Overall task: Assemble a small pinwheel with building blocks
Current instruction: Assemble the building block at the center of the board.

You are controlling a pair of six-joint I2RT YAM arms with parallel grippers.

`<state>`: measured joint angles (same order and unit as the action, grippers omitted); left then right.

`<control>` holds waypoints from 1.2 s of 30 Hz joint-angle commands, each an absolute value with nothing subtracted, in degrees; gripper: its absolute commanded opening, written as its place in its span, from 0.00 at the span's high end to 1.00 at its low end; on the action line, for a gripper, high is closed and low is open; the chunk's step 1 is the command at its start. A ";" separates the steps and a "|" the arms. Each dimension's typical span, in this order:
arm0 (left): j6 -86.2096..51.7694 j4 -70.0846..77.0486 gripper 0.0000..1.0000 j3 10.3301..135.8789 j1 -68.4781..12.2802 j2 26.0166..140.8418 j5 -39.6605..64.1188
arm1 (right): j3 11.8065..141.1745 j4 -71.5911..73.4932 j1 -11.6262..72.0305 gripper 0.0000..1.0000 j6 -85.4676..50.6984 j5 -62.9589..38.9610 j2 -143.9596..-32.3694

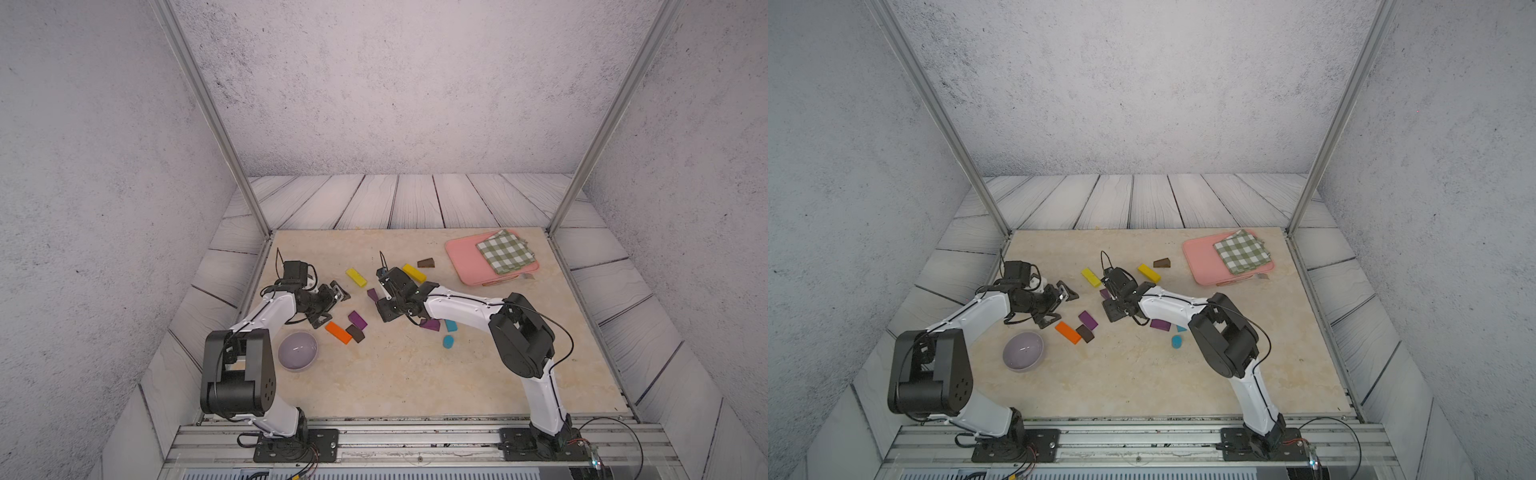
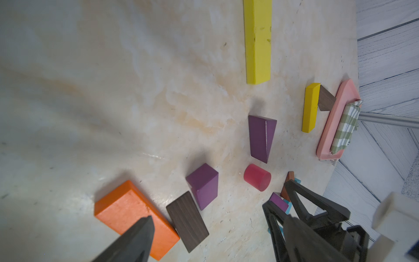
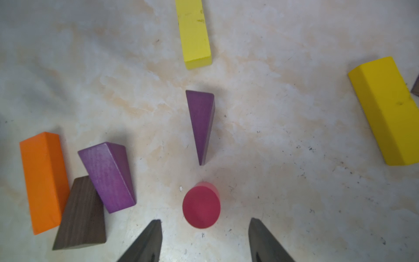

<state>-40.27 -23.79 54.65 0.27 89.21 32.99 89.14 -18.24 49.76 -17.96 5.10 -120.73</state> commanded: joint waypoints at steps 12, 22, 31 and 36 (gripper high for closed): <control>-39.37 -23.53 0.04 53.94 1.21 90.32 34.54 | 94.30 -18.85 49.88 0.60 -17.65 7.09 -128.70; -39.29 -23.32 0.04 53.82 1.39 90.86 34.72 | 95.84 -19.07 49.83 0.65 -17.49 6.78 -130.69; -39.28 -23.29 0.04 53.75 1.49 91.00 34.85 | 96.77 -20.11 49.85 0.50 -17.27 6.95 -131.07; -38.90 -23.62 0.04 53.87 1.53 90.59 34.34 | 96.68 -21.75 49.84 0.41 -16.96 7.31 -127.71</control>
<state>-39.97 -23.35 54.37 1.19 90.43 34.28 95.55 -19.49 49.76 -17.26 6.20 -128.68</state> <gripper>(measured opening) 0.960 0.582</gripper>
